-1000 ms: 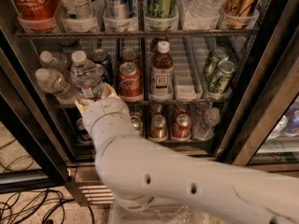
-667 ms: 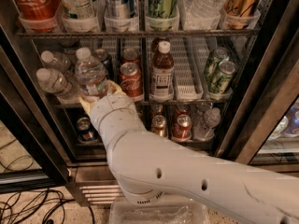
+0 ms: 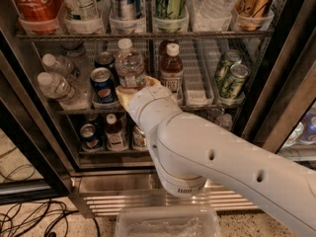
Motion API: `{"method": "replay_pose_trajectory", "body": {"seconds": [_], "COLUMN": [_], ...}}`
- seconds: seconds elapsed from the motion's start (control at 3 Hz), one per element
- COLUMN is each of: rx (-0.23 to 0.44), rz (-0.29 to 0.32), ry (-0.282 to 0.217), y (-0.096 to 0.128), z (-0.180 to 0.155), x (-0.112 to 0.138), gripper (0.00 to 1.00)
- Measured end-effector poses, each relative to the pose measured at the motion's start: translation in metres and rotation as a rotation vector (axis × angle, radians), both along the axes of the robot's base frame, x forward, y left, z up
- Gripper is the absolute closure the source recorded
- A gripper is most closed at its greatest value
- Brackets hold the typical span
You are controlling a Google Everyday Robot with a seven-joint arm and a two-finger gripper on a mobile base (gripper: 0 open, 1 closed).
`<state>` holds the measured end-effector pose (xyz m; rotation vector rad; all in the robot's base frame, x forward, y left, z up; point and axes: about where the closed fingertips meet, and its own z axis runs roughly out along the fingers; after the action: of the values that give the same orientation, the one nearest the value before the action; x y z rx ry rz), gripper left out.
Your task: Pick water bottle from middle shelf of fridge
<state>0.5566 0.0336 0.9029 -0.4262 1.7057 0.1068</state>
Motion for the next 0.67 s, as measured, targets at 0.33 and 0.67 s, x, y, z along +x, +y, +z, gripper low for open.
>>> {"method": "replay_pose_trajectory", "body": {"seconds": [0.33, 0.67], "rx": [0.000, -0.002], "rz": [0.051, 0.044], "ry": [0.007, 0.003], "y": [0.0206, 0.0187], "z": [-0.0041, -0.0031], "x": [-0.0077, -0.0068], "gripper": [1.00, 1.00]}}
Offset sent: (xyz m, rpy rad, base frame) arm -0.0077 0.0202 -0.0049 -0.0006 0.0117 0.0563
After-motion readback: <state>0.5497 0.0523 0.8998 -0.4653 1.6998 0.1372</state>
